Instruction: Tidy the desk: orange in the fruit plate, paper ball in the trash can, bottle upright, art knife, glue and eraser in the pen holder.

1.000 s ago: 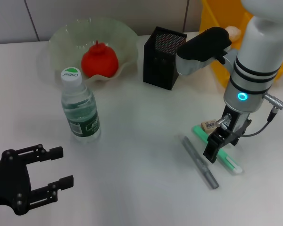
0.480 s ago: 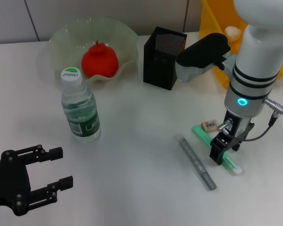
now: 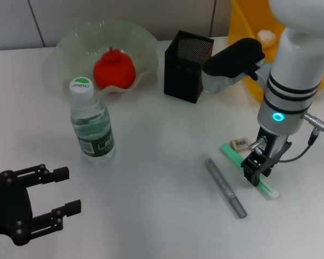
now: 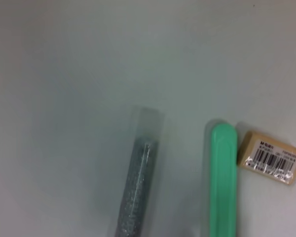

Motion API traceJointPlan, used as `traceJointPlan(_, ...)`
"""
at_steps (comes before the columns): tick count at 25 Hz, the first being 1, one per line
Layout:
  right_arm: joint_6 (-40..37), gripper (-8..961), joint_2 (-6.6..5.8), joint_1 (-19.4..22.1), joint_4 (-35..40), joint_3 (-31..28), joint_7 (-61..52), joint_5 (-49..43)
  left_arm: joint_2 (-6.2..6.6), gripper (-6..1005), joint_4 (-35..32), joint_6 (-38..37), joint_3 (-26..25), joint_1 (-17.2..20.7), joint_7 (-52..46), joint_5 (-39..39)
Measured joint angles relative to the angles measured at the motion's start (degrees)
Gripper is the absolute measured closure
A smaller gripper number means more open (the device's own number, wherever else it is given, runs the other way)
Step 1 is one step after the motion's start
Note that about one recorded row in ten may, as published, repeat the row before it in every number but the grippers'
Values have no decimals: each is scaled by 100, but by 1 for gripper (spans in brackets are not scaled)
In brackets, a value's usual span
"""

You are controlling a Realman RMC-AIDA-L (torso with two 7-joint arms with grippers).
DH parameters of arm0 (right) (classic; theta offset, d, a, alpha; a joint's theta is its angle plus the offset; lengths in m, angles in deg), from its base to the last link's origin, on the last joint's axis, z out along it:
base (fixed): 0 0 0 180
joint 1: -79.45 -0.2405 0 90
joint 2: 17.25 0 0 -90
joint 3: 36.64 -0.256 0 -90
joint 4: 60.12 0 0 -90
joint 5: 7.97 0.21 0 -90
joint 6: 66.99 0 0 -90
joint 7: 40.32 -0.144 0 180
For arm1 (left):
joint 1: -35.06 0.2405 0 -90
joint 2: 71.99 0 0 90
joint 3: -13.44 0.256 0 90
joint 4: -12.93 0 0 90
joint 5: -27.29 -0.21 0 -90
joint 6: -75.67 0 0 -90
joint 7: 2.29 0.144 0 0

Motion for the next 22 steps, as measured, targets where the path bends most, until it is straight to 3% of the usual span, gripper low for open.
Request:
traceJointPlan(1, -1, 648, 0, 4, 0, 1, 0, 0, 0, 406, 0, -1, -1, -9, 0, 0)
traceJointPlan(22, 26, 740, 0, 64, 0, 77, 50, 0, 0, 417, -17, -9, -62, -40, -10, 0)
